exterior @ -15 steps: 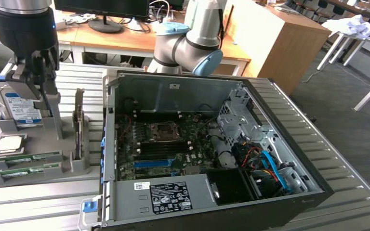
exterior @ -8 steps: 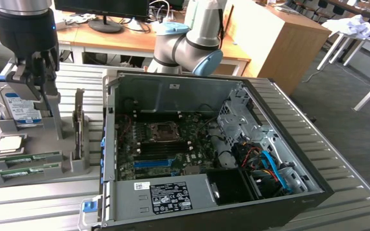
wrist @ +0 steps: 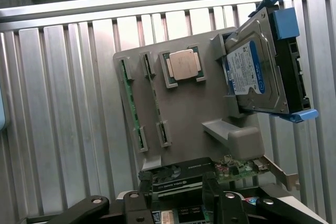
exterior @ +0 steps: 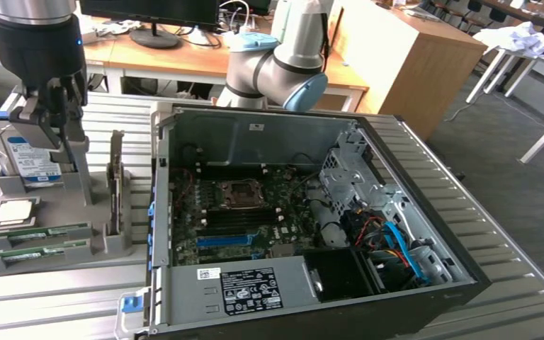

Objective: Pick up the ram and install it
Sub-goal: 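Pick up the ram and move it above insertion slot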

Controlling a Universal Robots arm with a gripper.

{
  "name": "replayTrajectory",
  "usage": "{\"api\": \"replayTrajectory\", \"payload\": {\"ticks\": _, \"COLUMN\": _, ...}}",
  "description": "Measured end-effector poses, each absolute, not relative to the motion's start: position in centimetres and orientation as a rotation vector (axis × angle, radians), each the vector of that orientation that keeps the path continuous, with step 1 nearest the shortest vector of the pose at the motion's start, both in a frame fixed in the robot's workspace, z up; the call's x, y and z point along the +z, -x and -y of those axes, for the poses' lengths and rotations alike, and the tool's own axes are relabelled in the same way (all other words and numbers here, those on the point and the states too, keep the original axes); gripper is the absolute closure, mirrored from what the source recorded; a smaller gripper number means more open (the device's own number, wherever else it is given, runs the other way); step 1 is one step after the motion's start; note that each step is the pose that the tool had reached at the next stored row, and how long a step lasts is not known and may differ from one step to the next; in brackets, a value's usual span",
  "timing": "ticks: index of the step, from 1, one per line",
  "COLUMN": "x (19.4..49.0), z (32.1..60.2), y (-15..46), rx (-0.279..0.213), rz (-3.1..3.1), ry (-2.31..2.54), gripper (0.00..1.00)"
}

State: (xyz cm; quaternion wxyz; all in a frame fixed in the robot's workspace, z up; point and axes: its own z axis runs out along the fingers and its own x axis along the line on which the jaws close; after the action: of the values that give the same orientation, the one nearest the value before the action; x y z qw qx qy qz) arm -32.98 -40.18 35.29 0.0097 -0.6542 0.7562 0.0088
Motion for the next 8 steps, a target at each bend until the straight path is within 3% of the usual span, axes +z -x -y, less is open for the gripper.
{"api": "replayTrajectory", "payload": {"ticks": 8, "x": 34.9, "z": 40.17, "y": 32.98, "rx": 0.027, "rz": -2.361, "ry": 2.043, "gripper": 0.5}}
